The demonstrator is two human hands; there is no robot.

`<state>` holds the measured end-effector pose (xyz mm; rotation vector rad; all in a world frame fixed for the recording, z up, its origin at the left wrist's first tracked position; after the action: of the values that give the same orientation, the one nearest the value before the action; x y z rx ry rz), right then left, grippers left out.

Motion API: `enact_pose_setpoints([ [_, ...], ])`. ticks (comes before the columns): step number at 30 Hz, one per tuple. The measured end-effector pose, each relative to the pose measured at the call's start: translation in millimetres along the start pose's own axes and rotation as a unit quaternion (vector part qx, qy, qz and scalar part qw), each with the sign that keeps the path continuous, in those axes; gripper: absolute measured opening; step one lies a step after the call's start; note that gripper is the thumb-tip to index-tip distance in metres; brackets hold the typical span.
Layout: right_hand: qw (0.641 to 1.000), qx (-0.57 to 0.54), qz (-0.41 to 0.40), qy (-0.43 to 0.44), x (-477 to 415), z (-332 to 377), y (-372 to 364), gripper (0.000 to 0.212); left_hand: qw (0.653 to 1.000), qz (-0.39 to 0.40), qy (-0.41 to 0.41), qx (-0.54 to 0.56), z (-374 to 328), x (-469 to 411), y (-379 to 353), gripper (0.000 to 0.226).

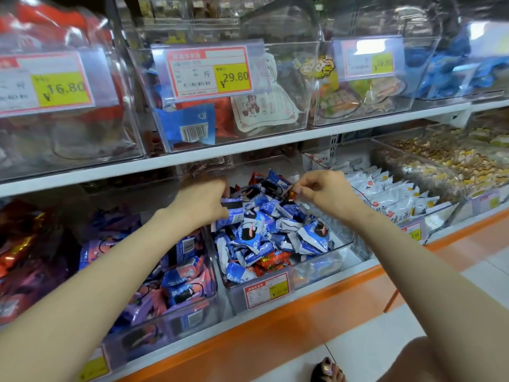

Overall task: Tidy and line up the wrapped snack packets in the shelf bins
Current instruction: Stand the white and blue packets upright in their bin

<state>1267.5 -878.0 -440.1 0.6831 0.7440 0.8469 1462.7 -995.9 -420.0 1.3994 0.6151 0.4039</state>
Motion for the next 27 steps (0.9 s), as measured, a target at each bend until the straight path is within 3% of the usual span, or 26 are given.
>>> enact_pose_setpoints([
  [5,1.0,-0.016,0.0,-0.001,0.5,0.2,0.6,0.009,0.978,0.016,-0.014,0.209,-16.9,-5.3,-1.6,0.024],
  [9,1.0,-0.02,-0.009,-0.004,0.0,-0.2,1.8,0.01,0.951,-0.028,-0.03,0.307,-38.8,-35.8,-20.0,0.023],
  [11,1.0,-0.006,-0.007,-0.005,0.4,-0.2,2.2,0.011,0.951,-0.024,-0.04,0.304,-48.5,-51.3,-32.3,0.023],
  [14,1.0,0.001,-0.002,-0.004,0.9,-0.7,2.3,0.012,0.978,0.016,-0.079,0.191,-56.0,-60.8,-50.4,0.029],
  [16,1.0,0.003,-0.003,-0.002,1.9,-0.7,2.9,0.011,0.986,-0.017,-0.094,0.137,-52.9,-53.6,-48.4,0.032],
  [18,1.0,0.006,-0.004,0.002,2.4,-0.5,2.7,0.011,0.981,-0.041,-0.115,0.15,-47.8,-39.9,-41.2,0.027],
  [20,1.0,0.007,0.004,0.006,2.9,0.1,0.8,0.01,0.965,0.036,-0.155,0.209,-45.4,-23.8,-40.6,0.018],
  [23,1.0,0.003,0.02,0.008,1.9,-1.2,-3.3,0.01,0.916,0.225,-0.203,0.263,-58.8,1.7,-50.9,0.013],
  [27,1.0,0.007,0.02,0.014,2.3,-2.1,-2.6,0.01,0.902,0.263,-0.257,0.228,-79.3,6.9,-64.5,0.028],
])
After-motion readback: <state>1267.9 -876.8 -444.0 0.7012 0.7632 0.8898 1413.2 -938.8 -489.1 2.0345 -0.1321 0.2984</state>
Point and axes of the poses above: each hand's wrist, its own x-axis away from the middle knuckle, its own y-axis out of the back of the hand, z = x × y, the point moved 4 cm from there along -x, towards the middle knuckle, and after that the axes turned 4 degrees about -y, right-handed, at the moved point
